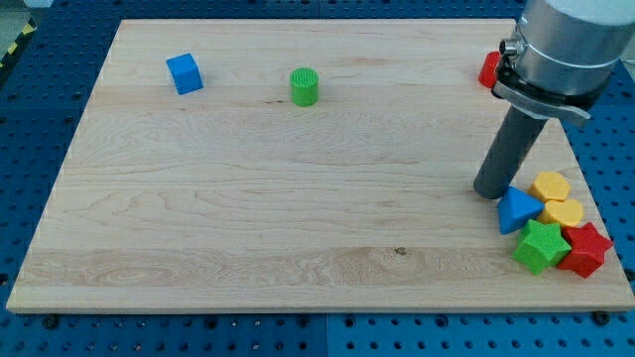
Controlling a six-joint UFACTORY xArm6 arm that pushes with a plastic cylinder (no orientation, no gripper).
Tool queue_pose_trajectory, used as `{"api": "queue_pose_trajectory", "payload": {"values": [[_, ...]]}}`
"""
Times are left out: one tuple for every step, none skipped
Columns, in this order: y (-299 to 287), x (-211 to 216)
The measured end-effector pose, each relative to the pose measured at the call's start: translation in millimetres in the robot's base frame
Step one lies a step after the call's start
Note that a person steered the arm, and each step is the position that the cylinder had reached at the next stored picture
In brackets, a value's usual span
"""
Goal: Move the red circle to the top left side of the blue triangle
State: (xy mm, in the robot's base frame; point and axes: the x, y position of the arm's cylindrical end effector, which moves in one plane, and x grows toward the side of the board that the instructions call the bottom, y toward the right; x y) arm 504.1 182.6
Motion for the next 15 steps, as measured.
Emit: {"api": "queue_pose_trajectory", "payload": {"values": [[0.0,6.3],[-6.2,-11.6],[-2.7,-59.8],[64.5,-62.9],[144.2,-72.2],[162.6,-119.9],[158.8,-185.6],[129.5,-220.0],[82.7,-203.9],[54.7,-157.4],[49.8,-153.1],[79.3,-204.2],[63.6,-240.0],[9.7,-219.7],[-13.3,-163.2]]}}
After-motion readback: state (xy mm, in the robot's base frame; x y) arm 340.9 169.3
